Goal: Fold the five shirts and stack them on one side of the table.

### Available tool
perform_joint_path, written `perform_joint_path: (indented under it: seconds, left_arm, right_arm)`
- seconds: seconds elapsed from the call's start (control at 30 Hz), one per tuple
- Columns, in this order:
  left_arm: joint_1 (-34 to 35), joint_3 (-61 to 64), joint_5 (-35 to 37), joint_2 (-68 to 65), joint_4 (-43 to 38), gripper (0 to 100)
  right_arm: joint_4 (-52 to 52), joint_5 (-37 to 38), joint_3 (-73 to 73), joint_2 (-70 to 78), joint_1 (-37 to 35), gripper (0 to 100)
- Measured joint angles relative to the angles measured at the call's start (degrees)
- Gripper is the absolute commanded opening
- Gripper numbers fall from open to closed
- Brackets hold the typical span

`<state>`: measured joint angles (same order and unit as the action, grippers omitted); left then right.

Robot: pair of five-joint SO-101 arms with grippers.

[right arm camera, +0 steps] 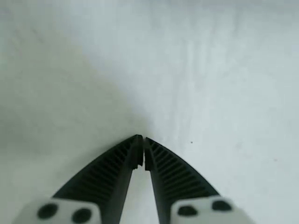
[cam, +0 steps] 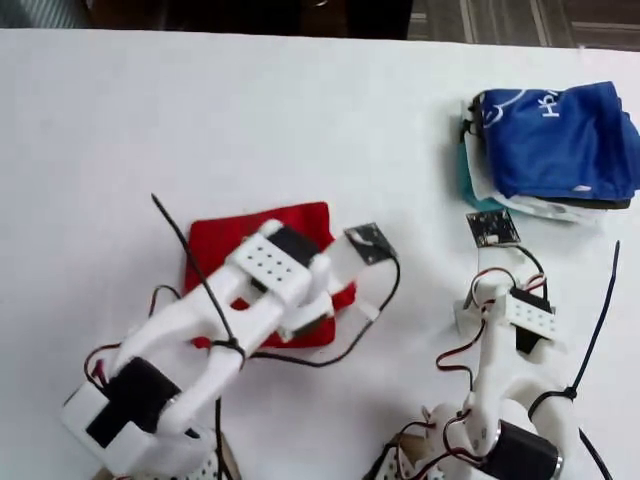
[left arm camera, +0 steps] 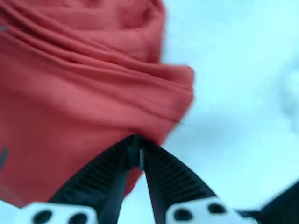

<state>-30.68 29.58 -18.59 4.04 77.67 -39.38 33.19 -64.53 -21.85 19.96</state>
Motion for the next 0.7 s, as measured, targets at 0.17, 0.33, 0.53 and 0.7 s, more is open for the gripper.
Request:
perform_joint_path:
  seconds: [0.17, 0.33, 0.53, 0.7]
  left_arm:
    - [1.14, -8.35, -1.32, -0.26, 4.31, 3]
    - [7.74, -15.12, 2.11, -0.70, -2.73, 10]
    - [9.05, -16.70, 4.48, -8.79, -11.52, 17]
    - [9.41, -22.95, 8.26, -21.19, -15.21, 14]
  right_arm:
    - [0.00, 0.00, 0.00, 0.00, 0.00, 2.0]
    - [0.00, 0.00, 0.00, 0.00, 0.00, 2.0]
    - [0.00, 0.00, 0.00, 0.00, 0.00, 2.0]
    - [0.00, 0.00, 0.00, 0.00, 0.00, 2.0]
